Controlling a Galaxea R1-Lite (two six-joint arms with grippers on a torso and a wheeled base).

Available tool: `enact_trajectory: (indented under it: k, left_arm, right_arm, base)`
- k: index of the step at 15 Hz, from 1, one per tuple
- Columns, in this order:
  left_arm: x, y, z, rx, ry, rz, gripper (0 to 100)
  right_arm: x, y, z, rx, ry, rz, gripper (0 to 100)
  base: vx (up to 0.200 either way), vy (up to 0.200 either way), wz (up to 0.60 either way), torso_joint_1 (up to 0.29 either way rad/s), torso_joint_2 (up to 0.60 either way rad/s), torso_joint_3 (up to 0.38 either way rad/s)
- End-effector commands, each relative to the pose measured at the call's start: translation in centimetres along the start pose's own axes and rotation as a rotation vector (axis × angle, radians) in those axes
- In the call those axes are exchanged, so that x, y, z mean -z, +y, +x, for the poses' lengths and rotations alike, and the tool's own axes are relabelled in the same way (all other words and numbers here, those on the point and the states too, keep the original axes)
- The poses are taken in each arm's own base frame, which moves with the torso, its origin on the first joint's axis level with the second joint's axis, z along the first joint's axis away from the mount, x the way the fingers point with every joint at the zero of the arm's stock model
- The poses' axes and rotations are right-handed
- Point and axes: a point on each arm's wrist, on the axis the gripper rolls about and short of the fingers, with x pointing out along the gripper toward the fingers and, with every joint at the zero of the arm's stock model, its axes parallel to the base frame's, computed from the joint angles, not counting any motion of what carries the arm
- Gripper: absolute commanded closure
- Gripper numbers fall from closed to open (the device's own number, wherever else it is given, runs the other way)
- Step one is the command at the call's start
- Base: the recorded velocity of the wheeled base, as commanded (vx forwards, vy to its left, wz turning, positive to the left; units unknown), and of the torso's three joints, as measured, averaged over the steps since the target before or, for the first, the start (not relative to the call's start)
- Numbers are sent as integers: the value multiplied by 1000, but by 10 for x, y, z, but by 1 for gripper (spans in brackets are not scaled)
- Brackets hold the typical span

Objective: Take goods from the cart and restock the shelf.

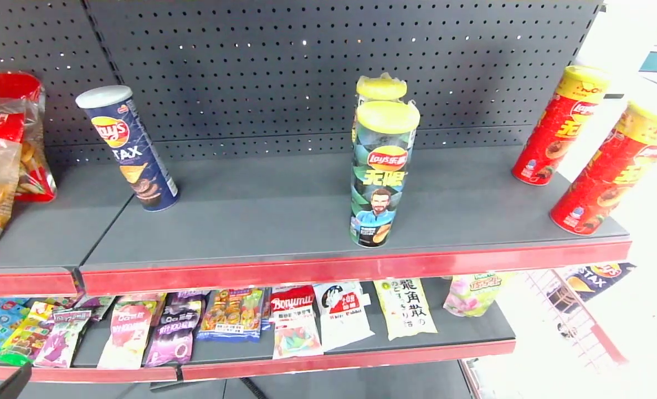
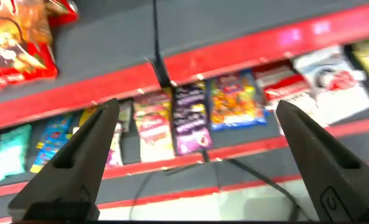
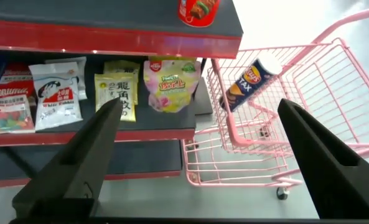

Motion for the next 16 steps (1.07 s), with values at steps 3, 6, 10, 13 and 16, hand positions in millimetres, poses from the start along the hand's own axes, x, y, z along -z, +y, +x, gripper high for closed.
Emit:
enact_trajectory:
  k: [3,6,10,13,16]
  left_arm:
    - [-6,2,9,4,-15,-12,0]
    - [-5,2,10,-4,-10,-11,0]
    - [-2,1,10,-1,-3,-9,0]
    - [0,1,8,-2,-8,-8,0]
    - [6,-1,5,-5,-19,-6,0]
  right_arm:
    - [-3,-1,0,9,-5,-3,0]
    - [-1,0,0,8,0,-11,0]
    - [0,0,0,8,3,-21,0]
    - [1,0,0,7,4,-21,0]
    - [2,0,1,5,10,-22,0]
  base:
    - [-133,0,0,0,-2,5]
    - [0,-67,0,-6,-1,2]
    - [0,-200,0,13,5,4]
    - [0,-200,0,6,2,1]
    - [0,-200,0,1,4,1]
